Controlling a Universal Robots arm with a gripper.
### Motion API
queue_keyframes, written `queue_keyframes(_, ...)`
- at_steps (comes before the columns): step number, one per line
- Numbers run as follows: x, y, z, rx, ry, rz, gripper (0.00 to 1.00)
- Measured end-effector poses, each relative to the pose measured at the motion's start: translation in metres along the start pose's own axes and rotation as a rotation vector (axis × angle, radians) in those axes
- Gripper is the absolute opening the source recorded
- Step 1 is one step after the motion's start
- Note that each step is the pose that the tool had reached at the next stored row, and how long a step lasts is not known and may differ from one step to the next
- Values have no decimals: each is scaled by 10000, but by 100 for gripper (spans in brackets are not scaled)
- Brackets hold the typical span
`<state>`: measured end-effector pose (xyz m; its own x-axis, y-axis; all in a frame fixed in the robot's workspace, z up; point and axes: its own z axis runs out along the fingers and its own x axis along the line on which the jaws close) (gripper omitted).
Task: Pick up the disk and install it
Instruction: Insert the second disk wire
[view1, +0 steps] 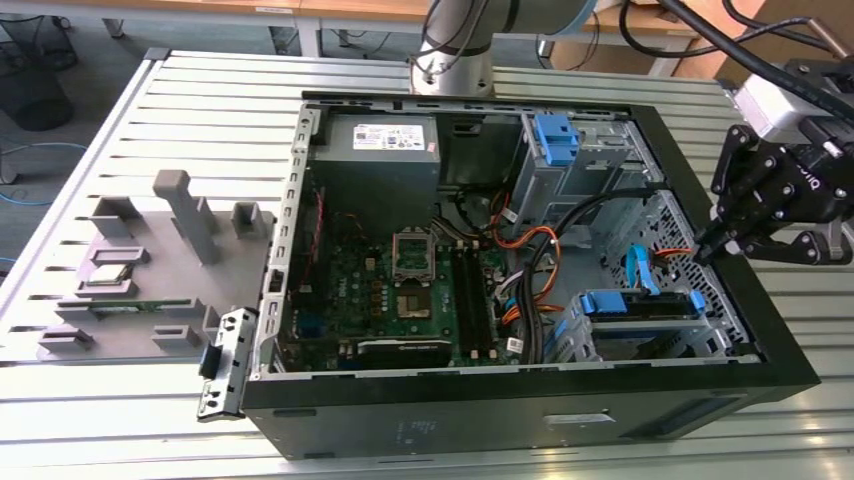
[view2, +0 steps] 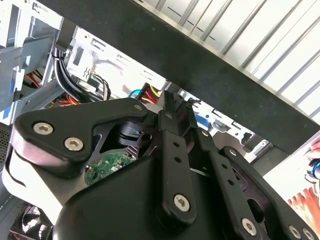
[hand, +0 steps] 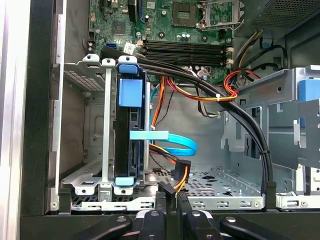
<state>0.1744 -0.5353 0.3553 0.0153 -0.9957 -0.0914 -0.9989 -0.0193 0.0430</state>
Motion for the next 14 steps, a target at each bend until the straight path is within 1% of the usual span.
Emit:
queue_keyframes(1, 0, 0, 1, -2, 7, -1, 24)
queue_keyframes(2, 0, -6, 2, -26, 24, 1, 24)
queue_keyframes(3, 1, -15, 4, -94, 35, 8, 24)
queue_keyframes(5, 1, -39, 5, -264, 65, 25, 24)
queue_keyframes(6, 1, -55, 6, -374, 78, 36, 24)
queue_keyframes(8, 2, -77, 8, -562, 83, 53, 24)
queue_keyframes(10, 2, -92, 9, -702, 81, 65, 24)
queue_keyframes(14, 2, -96, 10, -724, 80, 68, 24)
